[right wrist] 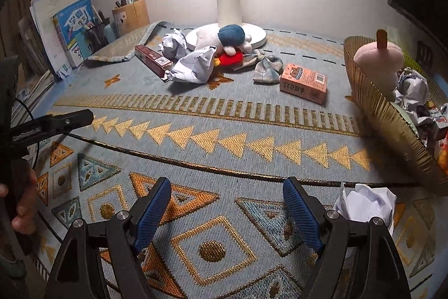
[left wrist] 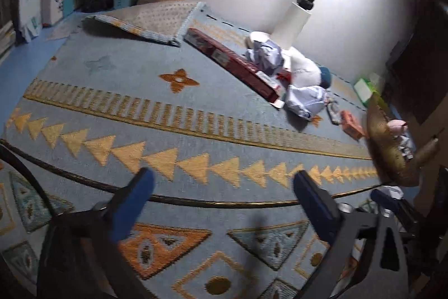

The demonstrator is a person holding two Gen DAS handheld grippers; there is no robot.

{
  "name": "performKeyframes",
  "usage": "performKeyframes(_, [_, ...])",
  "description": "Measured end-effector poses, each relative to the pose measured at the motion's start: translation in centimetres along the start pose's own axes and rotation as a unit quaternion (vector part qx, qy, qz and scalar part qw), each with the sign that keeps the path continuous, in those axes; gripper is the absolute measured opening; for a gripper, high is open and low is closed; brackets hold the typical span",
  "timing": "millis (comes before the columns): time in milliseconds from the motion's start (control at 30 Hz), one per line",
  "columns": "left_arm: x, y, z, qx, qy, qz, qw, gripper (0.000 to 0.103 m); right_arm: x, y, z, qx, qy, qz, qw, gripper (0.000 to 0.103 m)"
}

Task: Organize objects
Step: 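Grasp the long maroon snack box by the lamp with the left tool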

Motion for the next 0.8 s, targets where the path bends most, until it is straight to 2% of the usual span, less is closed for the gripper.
performKeyframes(133, [0.8,0.6,0.4,-0.006,-0.035,0.018,0.9992,0.102,-0.7,0.0,-0.4,0.009,-0.005,-0.018,1.0,0.081])
performKeyframes(300, [1.5,0.7,1.4,-0.062,-0.079,0.04,0.9942,0.102,-1.3,0.0,-0.9,0.018,-0.006,-0.036,0.999,0.081])
performKeyframes(333, [1.5,0.4,1.6,-0.07,-0.083,0.031,0.9937,0.102,-1.4,0.0,-0.9,0.02,-0.007,-0.036,0.999,0.081])
performKeyframes(400, [1.5,-1.1,2.4,-0.064,-0.069,-0.006,0.9956,0.102,-1.4,-0.1,-1.1,0.023,-0.012,-0.033,0.999,0.081])
performKeyframes(467, [1.7,-3.6,3.5,-0.039,-0.079,-0.025,0.9958,0.102,-1.4,-0.2,-1.1,0.024,-0.017,-0.028,0.999,0.081])
performKeyframes(600, [2.7,-7.5,7.5,-0.015,-0.131,0.007,0.9912,0.102,-1.2,-0.3,-1.2,0.024,-0.024,-0.017,0.999,0.081])
performKeyframes(633, [3.0,-7.8,8.8,-0.018,-0.148,0.014,0.9888,0.102,-1.2,-0.3,-1.3,0.025,-0.025,-0.013,0.999,0.081])
performKeyframes(733, [3.4,-7.8,11.7,-0.036,-0.167,0.028,0.9849,0.1,-0.9,-0.4,-1.4,0.027,-0.03,-0.004,0.999,0.081])
performKeyframes(800, [3.5,-7.4,12.7,-0.035,-0.189,0.037,0.9807,0.092,-0.9,-0.5,-1.4,0.027,-0.036,0.002,0.999,0.081])
Point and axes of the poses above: each gripper's, at about its wrist camera, not at the fingertips, and z roughly the way its jaws point, x to its right, y to its underside, the point moved 6 cm from there along z, roughly the way its jaws point, and after that the axes turned 15 degrees about x, right-handed, at the moved point
